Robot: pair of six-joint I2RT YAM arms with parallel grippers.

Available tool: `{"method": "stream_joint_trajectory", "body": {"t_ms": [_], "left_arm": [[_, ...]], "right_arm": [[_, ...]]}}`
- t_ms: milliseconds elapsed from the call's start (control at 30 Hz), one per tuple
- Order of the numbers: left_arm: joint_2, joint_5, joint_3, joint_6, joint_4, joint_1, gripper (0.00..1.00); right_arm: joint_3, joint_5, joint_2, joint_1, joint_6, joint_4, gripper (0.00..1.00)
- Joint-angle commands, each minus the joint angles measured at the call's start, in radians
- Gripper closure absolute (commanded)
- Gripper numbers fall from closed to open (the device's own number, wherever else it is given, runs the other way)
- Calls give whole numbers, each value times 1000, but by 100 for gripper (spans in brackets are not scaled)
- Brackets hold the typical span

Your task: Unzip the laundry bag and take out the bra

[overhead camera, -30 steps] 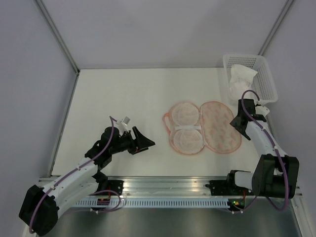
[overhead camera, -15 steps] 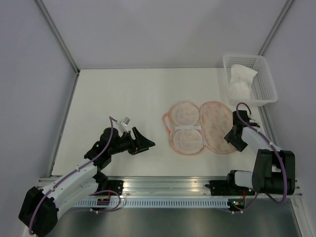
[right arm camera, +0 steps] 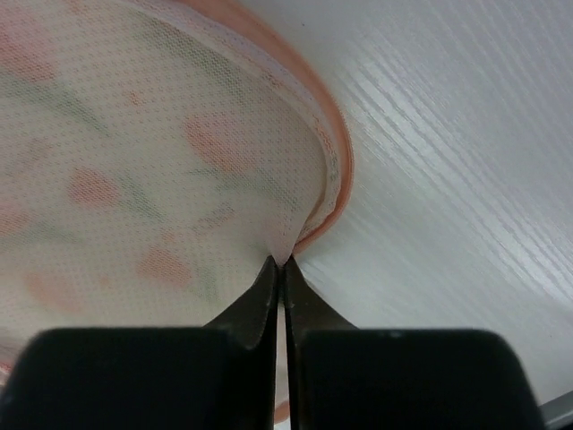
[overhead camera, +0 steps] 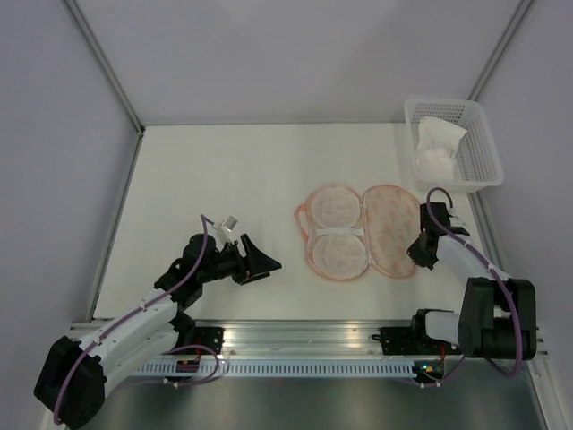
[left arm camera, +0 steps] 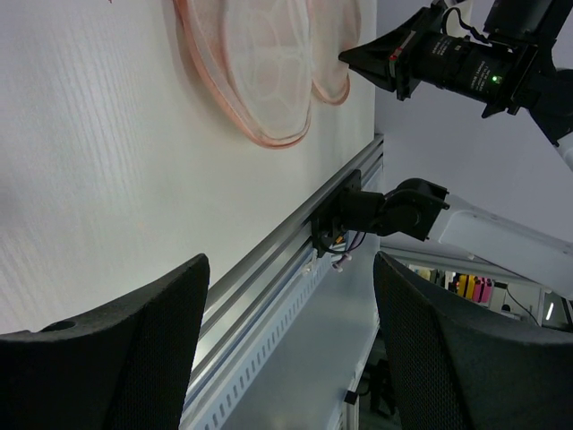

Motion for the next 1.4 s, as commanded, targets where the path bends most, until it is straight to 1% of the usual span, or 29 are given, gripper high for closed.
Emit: {"method": "stream_joint_trajectory", "body": {"t_ms": [0,133,233,400,533,600,633,700,733,800,833,900,933,1000,1033,1100,1133,1167,1200,1233,1267,1333,1367], "left_arm": [[-8,16,-3,-20,46,-3,22],[-11,12,1,-15,34,-3,22],[-11,6,7,-14,25,-3,22],[-19,2,20,-12,6,-6,22],[-44,-9,30,-12,-18,-3,22],[-76,-21,38,-15,-35,-3,22],[-91,-27,41,-17,-43,-3,22],[-146,-53,44,-24,-54,-3,22],[-168,-67,46,-27,-80,-4,22],[-218,-113,55,-33,-101,-3,22],[-269,-132,58,-37,-162,-4,22],[-316,-190,72,-37,-216,-3,22],[-364,-222,75,-37,-263,-3,22],[-404,-251,82,-37,-307,-3,22],[-436,-271,82,-40,-340,-3,22],[-459,-284,81,-46,-362,-4,22],[-475,-290,79,-46,-373,-4,22],[-478,-291,76,-49,-386,-3,22],[-481,-294,73,-50,-394,-3,22],[-482,-294,75,-49,-399,-3,22],[-484,-296,75,-49,-409,-3,22],[-481,-300,75,-43,-410,-3,22],[-478,-304,76,-41,-413,-4,22]], "right_arm": [[-38,-67,6,10,6,31,100],[-21,-73,-8,37,-37,39,100],[10,-73,-64,56,-65,40,100],[103,-67,-167,177,-131,28,100],[221,-48,-190,309,-190,33,100],[263,-47,-157,356,-232,34,100],[298,-56,-140,408,-247,37,100],[326,-68,-79,465,-295,60,100],[343,-82,-55,525,-309,69,100],[353,-133,9,583,-324,118,100],[355,-142,29,652,-345,141,100],[349,-156,93,730,-368,210,100],[346,-168,116,802,-388,236,100],[337,-223,188,867,-399,308,100],[334,-237,211,922,-407,328,100],[324,-245,265,979,-413,385,99],[321,-245,281,1032,-418,402,97],[320,-243,307,1053,-407,416,94],[321,-243,320,1074,-392,416,79],[320,-245,328,1077,-387,418,72],[317,-245,334,1082,-375,419,61],[298,-237,319,1084,-364,424,55],[289,-234,283,1084,-359,443,52]]}}
